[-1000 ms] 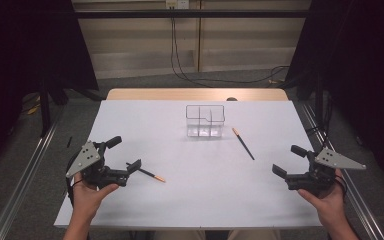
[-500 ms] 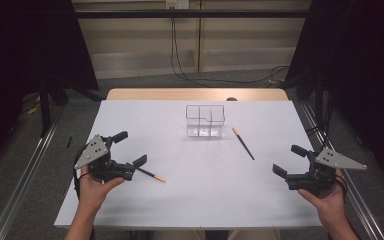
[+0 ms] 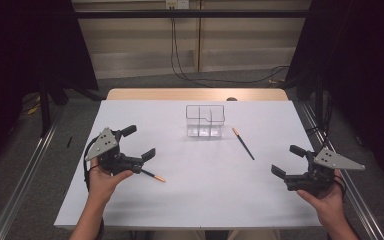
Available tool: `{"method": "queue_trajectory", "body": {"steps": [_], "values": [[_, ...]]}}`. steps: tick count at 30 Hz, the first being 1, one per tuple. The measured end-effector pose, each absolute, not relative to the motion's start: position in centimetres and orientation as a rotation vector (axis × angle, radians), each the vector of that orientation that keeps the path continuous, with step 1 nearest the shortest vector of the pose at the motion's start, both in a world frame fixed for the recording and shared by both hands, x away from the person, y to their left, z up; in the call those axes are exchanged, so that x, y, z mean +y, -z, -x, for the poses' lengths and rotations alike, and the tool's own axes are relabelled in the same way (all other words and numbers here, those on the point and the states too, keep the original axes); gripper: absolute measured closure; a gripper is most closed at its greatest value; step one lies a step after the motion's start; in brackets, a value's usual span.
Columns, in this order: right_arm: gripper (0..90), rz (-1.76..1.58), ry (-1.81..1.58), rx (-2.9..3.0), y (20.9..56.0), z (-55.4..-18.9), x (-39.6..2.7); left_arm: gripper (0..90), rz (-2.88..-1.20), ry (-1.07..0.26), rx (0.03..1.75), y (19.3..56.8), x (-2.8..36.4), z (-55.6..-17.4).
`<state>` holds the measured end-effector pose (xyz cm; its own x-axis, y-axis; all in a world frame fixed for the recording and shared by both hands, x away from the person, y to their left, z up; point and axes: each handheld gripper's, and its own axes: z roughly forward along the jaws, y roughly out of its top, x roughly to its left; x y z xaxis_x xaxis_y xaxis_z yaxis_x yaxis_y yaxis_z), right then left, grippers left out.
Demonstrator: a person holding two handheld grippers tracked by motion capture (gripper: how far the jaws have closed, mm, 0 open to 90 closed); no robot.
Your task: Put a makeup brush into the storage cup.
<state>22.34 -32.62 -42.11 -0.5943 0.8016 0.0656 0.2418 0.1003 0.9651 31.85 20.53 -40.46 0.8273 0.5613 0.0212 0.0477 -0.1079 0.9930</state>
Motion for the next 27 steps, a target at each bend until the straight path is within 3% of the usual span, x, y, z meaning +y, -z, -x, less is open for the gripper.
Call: {"method": "queue_trajectory", "body": {"steps": [27], "values": [[1.4, -1.008, -1.514, 1.916, 42.2, -22.4, -32.3, 0.1, -1.687, -0.447, 0.469, 40.9, 19.1, -33.1]]}}
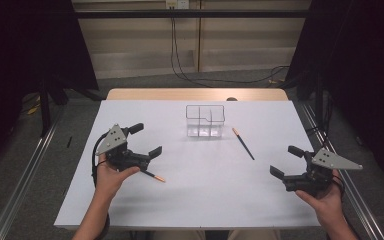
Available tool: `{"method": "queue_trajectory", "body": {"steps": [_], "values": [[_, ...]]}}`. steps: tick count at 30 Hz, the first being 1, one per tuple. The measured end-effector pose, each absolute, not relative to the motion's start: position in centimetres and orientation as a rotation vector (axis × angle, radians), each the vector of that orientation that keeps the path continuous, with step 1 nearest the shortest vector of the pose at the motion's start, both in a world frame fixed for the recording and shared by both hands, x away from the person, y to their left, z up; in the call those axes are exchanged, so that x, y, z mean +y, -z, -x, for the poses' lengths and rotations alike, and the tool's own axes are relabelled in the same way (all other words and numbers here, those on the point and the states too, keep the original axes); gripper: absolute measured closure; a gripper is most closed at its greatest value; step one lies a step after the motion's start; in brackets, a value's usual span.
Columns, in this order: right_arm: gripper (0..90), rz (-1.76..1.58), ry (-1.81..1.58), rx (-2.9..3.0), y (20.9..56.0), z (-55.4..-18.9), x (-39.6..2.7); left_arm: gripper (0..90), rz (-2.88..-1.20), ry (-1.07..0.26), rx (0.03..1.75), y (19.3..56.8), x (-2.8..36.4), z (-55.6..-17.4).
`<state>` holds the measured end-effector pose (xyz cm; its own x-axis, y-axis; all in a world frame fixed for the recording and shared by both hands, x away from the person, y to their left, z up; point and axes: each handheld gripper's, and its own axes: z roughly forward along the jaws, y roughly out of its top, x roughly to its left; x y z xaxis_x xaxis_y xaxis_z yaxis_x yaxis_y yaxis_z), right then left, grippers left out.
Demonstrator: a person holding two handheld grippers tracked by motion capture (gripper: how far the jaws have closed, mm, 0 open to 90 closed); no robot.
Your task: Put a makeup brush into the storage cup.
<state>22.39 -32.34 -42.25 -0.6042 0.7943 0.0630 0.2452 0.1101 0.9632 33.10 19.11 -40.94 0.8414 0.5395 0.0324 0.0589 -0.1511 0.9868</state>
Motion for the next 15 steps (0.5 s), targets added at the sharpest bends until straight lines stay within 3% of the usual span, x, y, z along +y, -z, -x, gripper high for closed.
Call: {"method": "queue_trajectory", "body": {"steps": [15], "values": [[1.6, -1.005, -1.512, 1.922, 42.33, -22.39, -32.38, 0.4, -1.771, -0.395, 0.457, 41.31, 18.35, -33.58]]}}
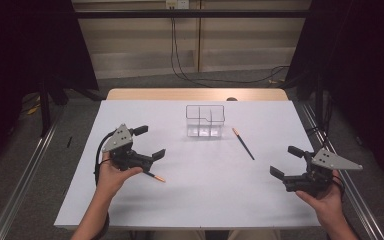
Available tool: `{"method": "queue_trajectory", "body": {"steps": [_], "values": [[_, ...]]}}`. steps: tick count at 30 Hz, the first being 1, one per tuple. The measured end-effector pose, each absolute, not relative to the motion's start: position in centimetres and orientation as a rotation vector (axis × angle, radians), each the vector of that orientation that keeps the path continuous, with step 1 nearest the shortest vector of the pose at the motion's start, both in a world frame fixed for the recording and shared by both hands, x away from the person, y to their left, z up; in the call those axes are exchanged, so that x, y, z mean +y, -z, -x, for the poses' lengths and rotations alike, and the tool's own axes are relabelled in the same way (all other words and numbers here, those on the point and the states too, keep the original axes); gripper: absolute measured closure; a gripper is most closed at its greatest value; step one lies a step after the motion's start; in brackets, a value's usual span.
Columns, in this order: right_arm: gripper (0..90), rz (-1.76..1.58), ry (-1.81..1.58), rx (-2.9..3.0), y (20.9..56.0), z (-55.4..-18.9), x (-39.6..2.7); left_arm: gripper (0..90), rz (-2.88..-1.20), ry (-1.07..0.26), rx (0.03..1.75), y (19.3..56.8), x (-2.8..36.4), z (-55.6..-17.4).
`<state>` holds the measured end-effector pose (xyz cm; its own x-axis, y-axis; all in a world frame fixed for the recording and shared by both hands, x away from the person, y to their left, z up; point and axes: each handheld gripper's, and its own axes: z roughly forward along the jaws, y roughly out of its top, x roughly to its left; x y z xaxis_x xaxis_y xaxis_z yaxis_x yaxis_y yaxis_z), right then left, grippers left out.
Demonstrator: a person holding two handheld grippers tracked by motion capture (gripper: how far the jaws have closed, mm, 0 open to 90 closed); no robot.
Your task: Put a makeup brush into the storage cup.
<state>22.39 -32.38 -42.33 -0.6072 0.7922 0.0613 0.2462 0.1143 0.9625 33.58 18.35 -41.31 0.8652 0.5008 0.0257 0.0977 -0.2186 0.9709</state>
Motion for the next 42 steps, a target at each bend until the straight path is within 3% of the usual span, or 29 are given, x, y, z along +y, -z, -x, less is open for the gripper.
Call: {"method": "queue_trajectory", "body": {"steps": [42], "values": [[1.7, -0.996, -1.506, 1.931, 42.3, -22.3, -32.4, 0.4, -2.12, -0.303, 0.48, 41.6, 18.8, -35.0]]}}
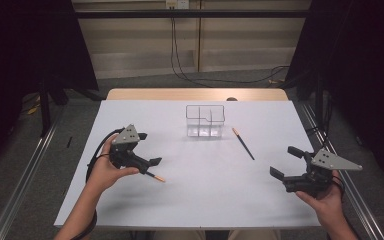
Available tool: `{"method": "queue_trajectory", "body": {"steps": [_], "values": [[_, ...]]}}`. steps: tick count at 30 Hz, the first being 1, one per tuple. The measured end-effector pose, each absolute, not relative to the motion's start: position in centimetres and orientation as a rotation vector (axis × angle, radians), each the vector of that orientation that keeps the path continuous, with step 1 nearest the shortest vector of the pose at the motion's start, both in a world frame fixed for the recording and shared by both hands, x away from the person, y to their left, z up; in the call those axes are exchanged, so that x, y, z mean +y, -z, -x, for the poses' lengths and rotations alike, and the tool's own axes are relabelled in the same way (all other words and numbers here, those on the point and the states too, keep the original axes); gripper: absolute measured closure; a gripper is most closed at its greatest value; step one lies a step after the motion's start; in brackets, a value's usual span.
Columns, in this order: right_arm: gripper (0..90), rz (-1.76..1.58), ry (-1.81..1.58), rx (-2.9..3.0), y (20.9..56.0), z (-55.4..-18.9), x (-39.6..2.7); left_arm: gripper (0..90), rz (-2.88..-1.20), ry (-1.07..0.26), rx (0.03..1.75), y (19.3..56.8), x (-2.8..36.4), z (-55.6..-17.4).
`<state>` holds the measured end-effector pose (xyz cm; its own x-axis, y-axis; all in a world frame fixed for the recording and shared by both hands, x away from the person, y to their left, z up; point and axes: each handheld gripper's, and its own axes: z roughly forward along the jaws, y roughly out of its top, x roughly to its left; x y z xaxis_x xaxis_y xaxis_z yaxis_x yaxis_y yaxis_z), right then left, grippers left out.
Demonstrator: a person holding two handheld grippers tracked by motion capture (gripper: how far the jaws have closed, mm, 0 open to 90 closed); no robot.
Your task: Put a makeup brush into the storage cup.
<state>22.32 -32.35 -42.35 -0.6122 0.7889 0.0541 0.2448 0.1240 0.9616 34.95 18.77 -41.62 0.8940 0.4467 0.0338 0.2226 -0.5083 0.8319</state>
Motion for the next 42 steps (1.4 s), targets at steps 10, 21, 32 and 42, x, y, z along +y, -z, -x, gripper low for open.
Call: {"method": "queue_trajectory", "body": {"steps": [10, 21, 32, 42], "values": [[1.7, -0.992, -1.503, 1.934, 42.4, -22.3, -32.2, 1.8, -2.276, -0.288, 0.487, 42.2, 19.0, -35.4], [1.6, -0.987, -1.499, 1.936, 42.3, -22.3, -32.2, 2.3, -2.441, -0.265, 0.463, 42.8, 18.9, -35.9], [1.6, -0.983, -1.497, 1.938, 42.4, -22.2, -32.2, 3.5, -2.582, -0.228, 0.429, 43.2, 18.8, -36.1], [1.6, -0.986, -1.491, 1.946, 42.4, -22.3, -32.1, 4.5, -2.666, -0.186, 0.426, 43.5, 18.6, -36.5]]}}
